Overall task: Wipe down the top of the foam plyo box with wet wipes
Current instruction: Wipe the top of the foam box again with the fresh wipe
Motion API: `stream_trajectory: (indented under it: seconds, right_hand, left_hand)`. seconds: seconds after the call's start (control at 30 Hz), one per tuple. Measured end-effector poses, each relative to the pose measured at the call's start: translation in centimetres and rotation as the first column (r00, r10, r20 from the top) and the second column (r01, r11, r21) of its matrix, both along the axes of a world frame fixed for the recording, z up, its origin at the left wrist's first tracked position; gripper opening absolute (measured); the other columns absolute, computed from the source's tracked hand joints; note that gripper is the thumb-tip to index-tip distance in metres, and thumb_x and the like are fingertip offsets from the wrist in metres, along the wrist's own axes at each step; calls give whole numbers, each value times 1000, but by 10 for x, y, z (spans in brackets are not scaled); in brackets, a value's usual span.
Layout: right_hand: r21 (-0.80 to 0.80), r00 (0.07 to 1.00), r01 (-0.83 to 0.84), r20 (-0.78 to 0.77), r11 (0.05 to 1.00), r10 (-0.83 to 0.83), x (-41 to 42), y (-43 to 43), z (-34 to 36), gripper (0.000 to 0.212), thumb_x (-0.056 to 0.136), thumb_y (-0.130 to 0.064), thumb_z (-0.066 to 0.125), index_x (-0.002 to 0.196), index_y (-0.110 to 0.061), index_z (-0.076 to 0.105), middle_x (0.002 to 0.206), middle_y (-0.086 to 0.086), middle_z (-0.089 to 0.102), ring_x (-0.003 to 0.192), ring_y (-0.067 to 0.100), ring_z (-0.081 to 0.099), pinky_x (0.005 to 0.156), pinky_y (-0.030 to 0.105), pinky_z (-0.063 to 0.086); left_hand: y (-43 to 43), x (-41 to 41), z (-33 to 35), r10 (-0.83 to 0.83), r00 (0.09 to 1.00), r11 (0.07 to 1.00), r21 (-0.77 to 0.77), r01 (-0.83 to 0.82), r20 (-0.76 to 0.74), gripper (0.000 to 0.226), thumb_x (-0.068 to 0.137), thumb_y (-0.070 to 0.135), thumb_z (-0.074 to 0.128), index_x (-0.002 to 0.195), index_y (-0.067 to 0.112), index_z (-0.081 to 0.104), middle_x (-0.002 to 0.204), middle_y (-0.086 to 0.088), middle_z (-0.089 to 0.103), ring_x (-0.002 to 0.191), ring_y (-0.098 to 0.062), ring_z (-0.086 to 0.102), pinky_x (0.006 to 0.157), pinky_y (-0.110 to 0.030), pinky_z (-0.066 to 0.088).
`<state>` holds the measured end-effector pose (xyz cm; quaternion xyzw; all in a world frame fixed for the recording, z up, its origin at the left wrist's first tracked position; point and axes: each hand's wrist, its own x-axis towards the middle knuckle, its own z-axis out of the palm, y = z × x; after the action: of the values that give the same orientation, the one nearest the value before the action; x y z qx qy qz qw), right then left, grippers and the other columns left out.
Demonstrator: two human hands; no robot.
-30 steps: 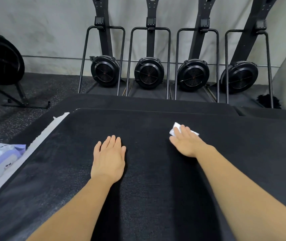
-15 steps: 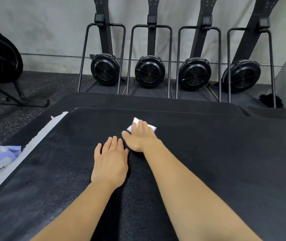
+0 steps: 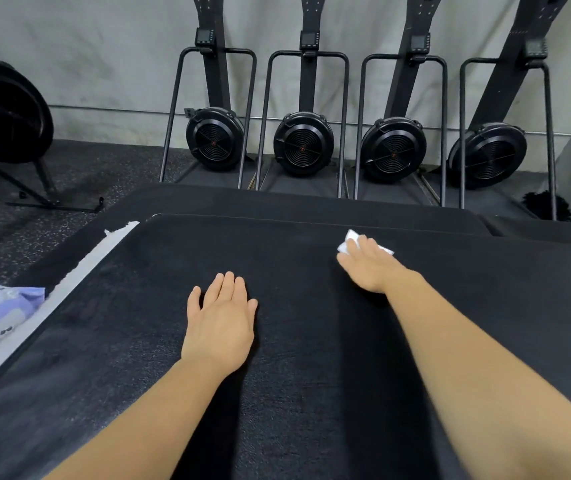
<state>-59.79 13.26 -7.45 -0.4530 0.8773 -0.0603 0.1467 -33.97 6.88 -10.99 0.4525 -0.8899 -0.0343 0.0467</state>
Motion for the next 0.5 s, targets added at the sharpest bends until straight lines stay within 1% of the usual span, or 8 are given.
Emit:
stream_trajectory:
  seconds: [0.07, 0.13, 0.23, 0.37, 0.43, 0.5]
  right_hand:
    - [0, 999, 47, 2, 999, -47, -10, 2, 1, 51, 102, -37, 21, 144, -10, 30, 138, 5, 31, 136, 25, 25, 114, 45, 24]
    - [-14, 995, 99, 5, 995, -99, -8, -6, 0, 59, 102, -43, 22, 151, -9, 25, 146, 6, 29, 140, 25, 22, 116, 44, 21]
    - [-47, 990, 116, -69, 992, -119, 10, -27, -4, 65, 101, -49, 25, 150, -6, 27, 147, 10, 31, 137, 27, 25, 115, 39, 22]
    - [-105, 997, 41, -59, 994, -47, 49, -63, -5, 68, 99, -53, 28, 150, -7, 29, 143, 10, 33, 136, 26, 26, 114, 38, 23]
    - [-121, 998, -28, -64, 992, 20, 70, -82, -5, 67, 99, -53, 28, 148, -7, 32, 142, 10, 34, 135, 26, 28, 114, 38, 25]
    - [-111, 992, -113, -64, 987, 106, 88, -99, -4, 66, 100, -52, 27, 149, -7, 31, 145, 10, 33, 137, 26, 27, 114, 39, 25]
  left_hand:
    - [-1, -1, -1, 0, 1000, 1000, -1, 0, 3, 55, 105, 38, 11, 154, 15, 10, 163, 1, 5, 150, -16, -4, 119, -45, -1]
    - [-1, -1, -2, 0, 1000, 1000, -7, 0, 6, 55, 105, 38, 11, 154, 15, 9, 163, 1, 5, 150, -17, -4, 119, -45, 0]
    - [-2, -1, -4, -3, 1000, 1000, -25, 4, 6, 55, 104, 38, 12, 154, 15, 8, 163, 0, 5, 150, -17, -3, 119, -45, 1]
    - [-4, -2, -7, -8, 1000, 999, -45, 8, -1, 55, 104, 39, 11, 154, 15, 10, 163, 0, 6, 150, -17, -2, 119, -45, 2]
    - [-4, -2, -8, -1, 1000, 999, -44, 1, 5, 56, 103, 40, 10, 154, 16, 8, 163, 0, 4, 149, -16, -4, 118, -45, 2]
    - [-5, -2, -8, 0, 1000, 999, -51, 1, 26, 57, 103, 40, 11, 154, 16, 7, 163, 0, 3, 149, -17, -4, 119, -45, 2]
